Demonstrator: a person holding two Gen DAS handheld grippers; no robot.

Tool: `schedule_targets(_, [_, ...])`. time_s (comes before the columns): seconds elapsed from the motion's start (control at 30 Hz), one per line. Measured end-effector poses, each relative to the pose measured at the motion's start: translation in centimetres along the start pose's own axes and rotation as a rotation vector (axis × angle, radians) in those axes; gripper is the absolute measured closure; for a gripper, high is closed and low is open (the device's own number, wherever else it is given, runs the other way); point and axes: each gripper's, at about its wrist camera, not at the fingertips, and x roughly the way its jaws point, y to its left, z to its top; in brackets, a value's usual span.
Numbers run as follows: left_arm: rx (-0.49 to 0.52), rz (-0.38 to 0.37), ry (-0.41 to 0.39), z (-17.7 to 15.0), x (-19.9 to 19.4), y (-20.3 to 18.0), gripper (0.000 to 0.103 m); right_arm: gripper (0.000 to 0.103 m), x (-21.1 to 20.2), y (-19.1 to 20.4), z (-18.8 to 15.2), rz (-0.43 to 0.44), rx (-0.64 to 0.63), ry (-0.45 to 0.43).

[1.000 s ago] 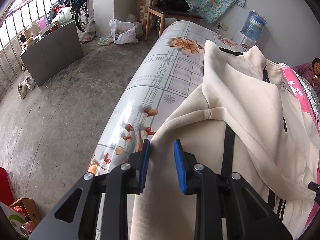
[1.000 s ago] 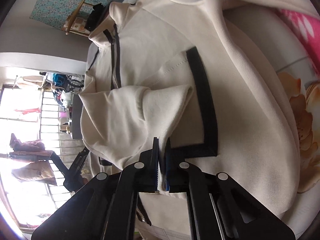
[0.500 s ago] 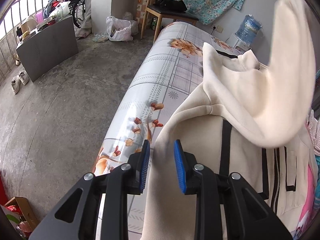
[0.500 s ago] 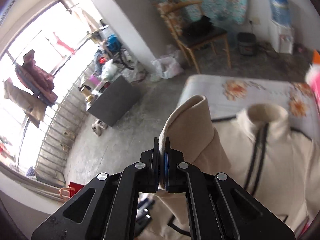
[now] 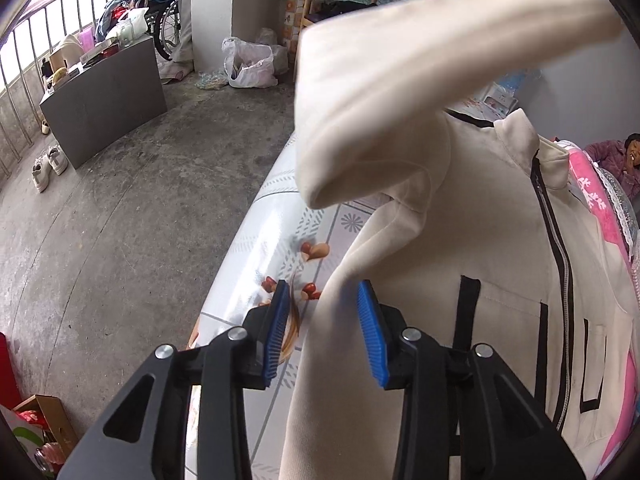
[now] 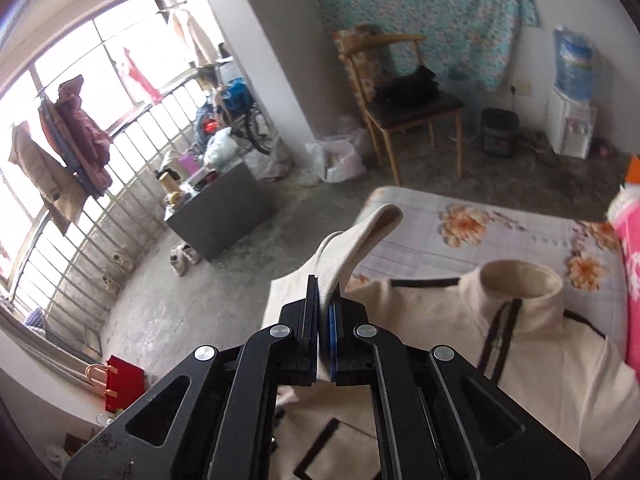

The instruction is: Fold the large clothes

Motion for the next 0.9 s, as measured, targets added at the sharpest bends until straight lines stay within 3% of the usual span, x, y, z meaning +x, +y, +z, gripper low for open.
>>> schedule_targets(0.13, [0.002,0.012,-0.004,0.0,0.1,0.2,0.079,0.101,-1.9,-7.4,-2.5,-0.059,0.112,0.008])
schedule_targets(0.3, [0.015,0.038,-0.005,0.0,0.2,0.1,0.084,0.101,-4.0,-12.9,-5.6,-0.107,0.175,-0.001])
schedule_targets(0.4, [0.013,0.043,0.008,0.0,0.2,-0.3,0.09,0.101,-3.1,-15.2,-7.8,-0.173,0.191,0.045])
schedule_targets(0.57, [-0.005,0.052,0.019,0.1,0.3,-0.4,0.092,0.101,-3.3,-18.5,-11.1,-0.226,0.227,0.068])
schedule_targets(0.7, [0.001,0.071,0.019,0.0,0.3,-0.8,0.092,0.101,-1.4,-21.3,-14.4,-0.268,0.28,0.157])
schedule_targets(0.9, [-0.007,0.071,0.029,0.2,0.4,-0.7,0.092,0.1,-1.5,-23.3,-16.7,-0.213,0.358,0.157])
